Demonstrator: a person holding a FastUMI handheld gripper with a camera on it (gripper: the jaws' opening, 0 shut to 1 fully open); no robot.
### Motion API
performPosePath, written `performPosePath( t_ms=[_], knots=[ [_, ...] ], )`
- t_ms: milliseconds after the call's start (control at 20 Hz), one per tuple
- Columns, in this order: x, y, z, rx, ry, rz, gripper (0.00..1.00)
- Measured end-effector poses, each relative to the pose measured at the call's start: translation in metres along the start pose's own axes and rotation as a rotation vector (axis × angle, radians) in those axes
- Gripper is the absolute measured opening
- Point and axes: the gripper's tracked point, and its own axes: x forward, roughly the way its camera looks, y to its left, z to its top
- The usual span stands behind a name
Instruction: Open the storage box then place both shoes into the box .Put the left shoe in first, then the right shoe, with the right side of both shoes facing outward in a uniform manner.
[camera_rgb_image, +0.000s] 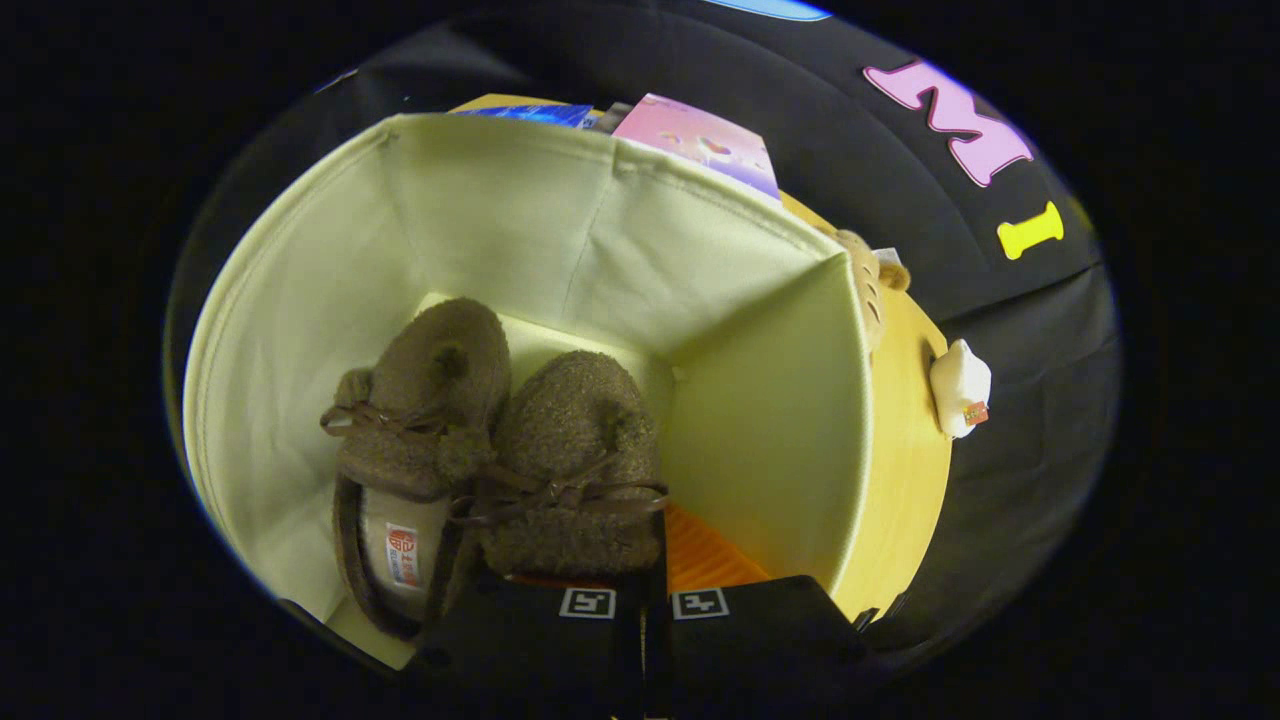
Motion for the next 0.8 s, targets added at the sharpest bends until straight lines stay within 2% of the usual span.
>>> performPosePath(
  t_ms=[200, 300, 450, 550, 800],
  knots=[
    [0.015, 0.005, -0.003, -0.04, 0.034, 0.012, 0.07],
    [0.013, 0.009, -0.006, -0.073, 0.051, 0.033, 0.14],
    [0.011, 0.02, -0.005, -0.103, 0.035, 0.071, 0.33],
    [0.005, 0.027, -0.005, -0.128, 0.028, 0.097, 0.54],
    [-0.016, 0.026, 0.003, -0.194, -0.045, 0.106, 0.78]
  ],
)
